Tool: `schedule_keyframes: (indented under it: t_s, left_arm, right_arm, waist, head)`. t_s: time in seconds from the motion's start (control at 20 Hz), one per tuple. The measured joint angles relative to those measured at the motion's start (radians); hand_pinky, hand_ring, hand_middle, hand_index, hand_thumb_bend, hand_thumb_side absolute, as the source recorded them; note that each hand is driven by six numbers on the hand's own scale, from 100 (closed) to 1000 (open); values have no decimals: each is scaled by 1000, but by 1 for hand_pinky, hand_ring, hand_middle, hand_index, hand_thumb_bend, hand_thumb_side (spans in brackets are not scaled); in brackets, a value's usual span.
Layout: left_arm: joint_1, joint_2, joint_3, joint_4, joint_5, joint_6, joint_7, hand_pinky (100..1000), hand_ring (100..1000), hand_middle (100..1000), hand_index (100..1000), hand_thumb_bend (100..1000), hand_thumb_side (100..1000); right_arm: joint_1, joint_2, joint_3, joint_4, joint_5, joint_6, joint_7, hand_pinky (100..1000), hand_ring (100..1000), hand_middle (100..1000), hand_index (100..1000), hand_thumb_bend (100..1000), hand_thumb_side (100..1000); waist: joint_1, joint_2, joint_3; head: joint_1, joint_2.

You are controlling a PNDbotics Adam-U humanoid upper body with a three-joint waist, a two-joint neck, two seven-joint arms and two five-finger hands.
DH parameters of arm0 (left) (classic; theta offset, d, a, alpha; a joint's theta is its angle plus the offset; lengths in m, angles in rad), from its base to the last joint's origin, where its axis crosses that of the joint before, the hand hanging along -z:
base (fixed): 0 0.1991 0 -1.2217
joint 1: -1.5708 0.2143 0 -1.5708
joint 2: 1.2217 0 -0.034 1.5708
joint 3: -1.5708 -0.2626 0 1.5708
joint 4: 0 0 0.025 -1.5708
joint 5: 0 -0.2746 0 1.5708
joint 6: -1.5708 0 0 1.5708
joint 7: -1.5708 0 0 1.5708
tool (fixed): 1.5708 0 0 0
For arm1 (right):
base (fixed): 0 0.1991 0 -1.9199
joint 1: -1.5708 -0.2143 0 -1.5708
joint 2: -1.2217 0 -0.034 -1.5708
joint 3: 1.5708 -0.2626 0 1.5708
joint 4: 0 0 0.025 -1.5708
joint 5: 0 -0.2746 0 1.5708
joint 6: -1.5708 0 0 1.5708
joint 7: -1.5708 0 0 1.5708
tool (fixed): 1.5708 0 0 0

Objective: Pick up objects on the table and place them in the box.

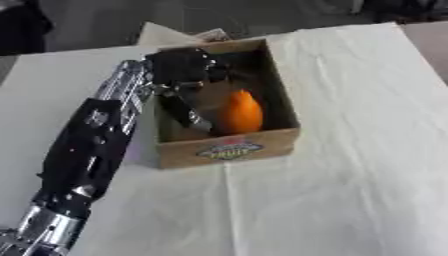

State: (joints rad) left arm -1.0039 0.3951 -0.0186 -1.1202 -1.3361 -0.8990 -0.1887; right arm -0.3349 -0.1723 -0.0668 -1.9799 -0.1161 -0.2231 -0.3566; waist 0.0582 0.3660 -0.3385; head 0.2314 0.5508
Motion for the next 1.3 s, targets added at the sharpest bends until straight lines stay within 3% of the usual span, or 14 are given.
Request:
schedule_keyframes:
  t_s: [0.4,0.75,1.05,1.3]
  left_arm:
    - [2,0,12,24,-98,-8,81,604,783,697,955,839,1000]
    - [11,0,39,21,-110,-8,180,592,763,663,931,786,1000]
    - [27,1,118,-32,-4,-6,258,551,738,630,896,730,1000]
    - [55,4,168,-126,237,66,293,537,715,603,851,645,1000]
  right_arm:
    - [0,0,0,0,-2,1,-2,888,955,524,739,100,815]
    - [1,0,0,0,-2,4,-5,888,955,524,739,100,814]
    - [3,0,-5,0,-2,0,-11,885,947,526,739,100,812]
    - [11,-5,-19,0,-1,-16,-33,884,945,527,738,100,812]
  waist:
    - [0,-3,2]
    - [-1,-5,8]
    - [-5,-12,24]
    - [-5,-25,44]
  head:
    - [0,0]
    - [-1,0]
    - [-10,0]
    - [-23,2]
